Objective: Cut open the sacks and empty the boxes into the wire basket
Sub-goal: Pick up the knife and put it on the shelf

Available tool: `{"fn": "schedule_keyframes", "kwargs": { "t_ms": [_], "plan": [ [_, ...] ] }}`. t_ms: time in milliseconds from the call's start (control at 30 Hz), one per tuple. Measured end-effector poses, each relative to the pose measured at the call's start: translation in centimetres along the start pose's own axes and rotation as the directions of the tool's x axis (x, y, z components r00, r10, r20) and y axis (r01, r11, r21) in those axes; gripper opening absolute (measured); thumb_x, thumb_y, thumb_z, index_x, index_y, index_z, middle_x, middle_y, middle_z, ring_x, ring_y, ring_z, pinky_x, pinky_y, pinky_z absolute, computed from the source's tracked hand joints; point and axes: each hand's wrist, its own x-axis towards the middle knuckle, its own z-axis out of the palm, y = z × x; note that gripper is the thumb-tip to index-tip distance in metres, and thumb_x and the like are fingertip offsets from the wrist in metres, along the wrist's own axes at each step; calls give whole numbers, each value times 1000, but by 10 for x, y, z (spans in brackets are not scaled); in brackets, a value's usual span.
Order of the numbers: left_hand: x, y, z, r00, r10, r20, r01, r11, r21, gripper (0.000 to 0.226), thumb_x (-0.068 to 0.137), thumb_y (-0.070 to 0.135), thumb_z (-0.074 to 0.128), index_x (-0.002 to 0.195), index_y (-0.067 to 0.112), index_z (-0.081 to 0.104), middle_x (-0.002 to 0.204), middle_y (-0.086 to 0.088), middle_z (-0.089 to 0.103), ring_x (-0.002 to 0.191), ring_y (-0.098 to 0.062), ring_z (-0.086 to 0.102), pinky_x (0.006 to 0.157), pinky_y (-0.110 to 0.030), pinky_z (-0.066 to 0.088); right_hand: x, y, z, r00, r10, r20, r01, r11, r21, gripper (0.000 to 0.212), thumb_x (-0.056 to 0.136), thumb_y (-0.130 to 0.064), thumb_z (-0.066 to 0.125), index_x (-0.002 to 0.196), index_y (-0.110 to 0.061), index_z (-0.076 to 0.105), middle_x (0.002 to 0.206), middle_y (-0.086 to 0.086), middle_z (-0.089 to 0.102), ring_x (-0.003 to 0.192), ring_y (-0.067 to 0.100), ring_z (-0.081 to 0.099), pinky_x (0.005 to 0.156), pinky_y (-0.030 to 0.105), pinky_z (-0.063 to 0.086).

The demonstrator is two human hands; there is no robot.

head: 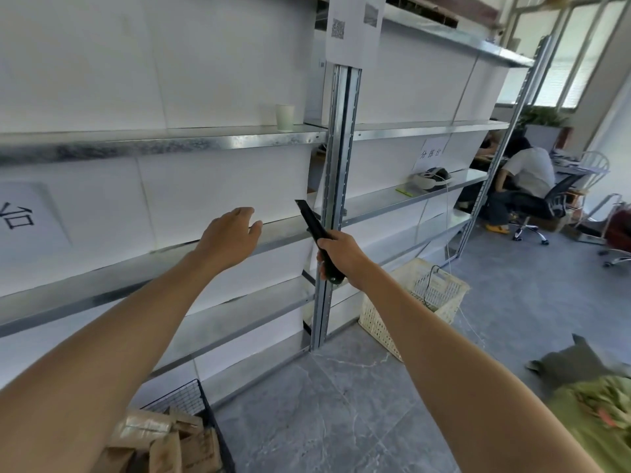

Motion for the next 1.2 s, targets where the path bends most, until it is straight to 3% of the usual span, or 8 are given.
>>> {"fn": "schedule_keyframes", "kwargs": {
  "t_ms": [300, 600, 733, 900, 967, 1067, 1200],
  "plan": [
    [10, 5, 26, 999, -33, 31, 31, 998, 60, 46, 101, 32, 32, 139, 8, 40, 146, -9, 43, 127, -34, 45, 102, -39, 34, 21, 14, -12, 983, 48, 178, -46, 999, -19, 37, 93, 5, 43, 129, -3, 41, 88, 15, 50, 66, 21, 53, 61, 34, 51],
    [84, -16, 63, 998, -34, 46, 31, 997, 72, 45, 101, 32, 33, 139, 8, 41, 145, -9, 43, 126, -33, 45, 101, -38, 34, 110, 25, -18, 976, 71, 207, -59, 996, -65, 53, 90, 11, 41, 140, -3, 32, 92, 13, 48, 74, 22, 53, 66, 34, 51],
    [135, -33, 77, 998, -39, 50, 35, 997, 75, 45, 101, 32, 33, 139, 7, 40, 146, -9, 43, 128, -32, 44, 102, -37, 34, 169, 19, -12, 992, 30, 122, -12, 989, -150, 47, 90, 5, 51, 134, -5, 40, 85, 14, 53, 67, 21, 56, 72, 41, 55],
    [192, -64, 90, 996, -74, 54, 70, 995, 70, 47, 102, 31, 32, 141, 6, 38, 148, -10, 40, 132, -30, 41, 105, -38, 32, 231, 8, -1, 999, -37, 40, 45, 975, -215, 41, 86, -6, 65, 119, -12, 41, 93, 18, 63, 50, 17, 56, 45, 26, 52],
    [211, -80, 95, 994, -95, 53, 91, 994, 69, 48, 101, 32, 32, 142, 7, 37, 149, -10, 39, 133, -30, 40, 106, -38, 31, 254, 6, 4, 998, -68, 19, 70, 973, -218, 36, 86, -6, 63, 115, -12, 42, 94, 18, 64, 47, 16, 56, 42, 24, 51],
    [229, -104, 104, 988, -136, 72, 131, 989, 71, 50, 101, 34, 31, 144, 8, 35, 151, -9, 37, 135, -28, 38, 109, -38, 30, 286, 8, 13, 995, -97, -14, 92, 975, -204, 28, 86, -7, 63, 109, -11, 48, 91, 16, 65, 55, 19, 58, 51, 30, 55],
    [242, -129, 115, 977, -193, 90, 186, 979, 78, 50, 102, 35, 30, 145, 10, 33, 152, -8, 35, 137, -27, 35, 111, -39, 28, 328, 17, 30, 991, -131, -9, 123, 952, -279, 21, 83, -14, 64, 103, -16, 58, 85, 9, 65, 60, 17, 53, 55, 30, 46]
  ]
}}
